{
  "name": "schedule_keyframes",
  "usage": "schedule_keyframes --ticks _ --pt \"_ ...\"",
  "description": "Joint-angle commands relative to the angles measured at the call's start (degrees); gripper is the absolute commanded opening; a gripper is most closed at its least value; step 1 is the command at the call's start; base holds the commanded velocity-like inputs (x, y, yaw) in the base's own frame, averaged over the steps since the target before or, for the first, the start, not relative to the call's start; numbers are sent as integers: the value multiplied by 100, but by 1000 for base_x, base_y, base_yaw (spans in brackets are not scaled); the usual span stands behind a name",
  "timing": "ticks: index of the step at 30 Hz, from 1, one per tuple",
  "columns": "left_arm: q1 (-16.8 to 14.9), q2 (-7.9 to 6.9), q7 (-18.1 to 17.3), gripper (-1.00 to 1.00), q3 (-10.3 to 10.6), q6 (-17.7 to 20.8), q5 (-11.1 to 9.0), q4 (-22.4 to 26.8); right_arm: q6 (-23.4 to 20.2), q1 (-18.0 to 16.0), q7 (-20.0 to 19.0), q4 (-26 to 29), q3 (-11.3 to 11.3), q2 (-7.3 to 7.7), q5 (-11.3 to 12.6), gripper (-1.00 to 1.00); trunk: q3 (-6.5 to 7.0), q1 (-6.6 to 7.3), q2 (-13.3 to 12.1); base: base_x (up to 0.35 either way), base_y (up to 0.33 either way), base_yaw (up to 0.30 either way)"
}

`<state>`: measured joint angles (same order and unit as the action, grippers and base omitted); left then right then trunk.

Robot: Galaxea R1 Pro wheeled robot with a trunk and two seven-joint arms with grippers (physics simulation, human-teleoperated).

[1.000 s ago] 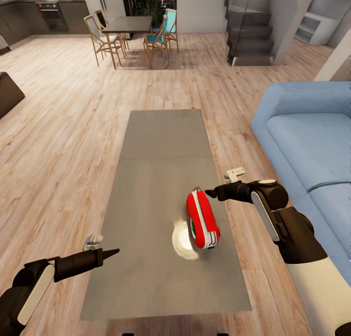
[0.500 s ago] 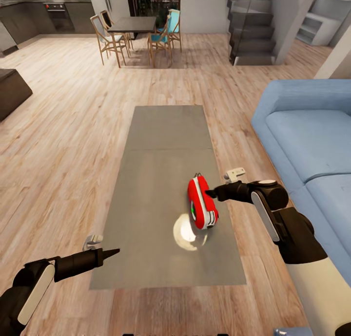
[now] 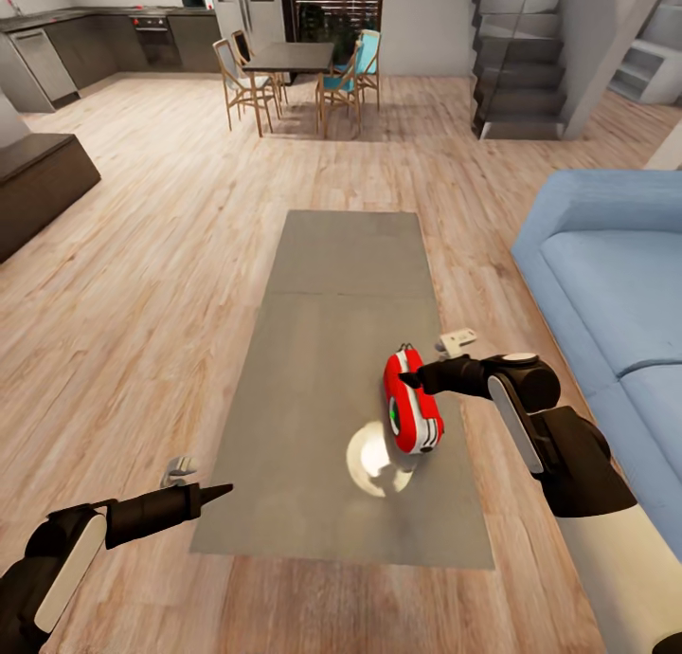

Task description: Turn on the radio receiver that's on the table in the living room.

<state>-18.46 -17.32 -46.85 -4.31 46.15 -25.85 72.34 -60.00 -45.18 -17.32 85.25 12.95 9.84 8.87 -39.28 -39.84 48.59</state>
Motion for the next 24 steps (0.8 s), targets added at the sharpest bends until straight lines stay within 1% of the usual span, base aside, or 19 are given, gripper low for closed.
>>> schedule_keyframes --ticks 1,8,14,24 --pt "0 0 0 -100 0 -1 1 0 0 0 0 0 -1 0 1 100 8 0 0 0 0 172" --pt "0 0 5 -100 2 -1 1 -7 0 0 9 1 -2 -2 1 100 48 0 0 0 0 135" --pt "0 0 9 -100 8 -1 1 -9 0 0 9 -6 -4 -8 1 100 66 0 0 0 0 21" --pt "1 -2 17 -100 9 -1 1 -17 0 0 15 -8 -19 -9 3 100 150 0 0 0 0 2"
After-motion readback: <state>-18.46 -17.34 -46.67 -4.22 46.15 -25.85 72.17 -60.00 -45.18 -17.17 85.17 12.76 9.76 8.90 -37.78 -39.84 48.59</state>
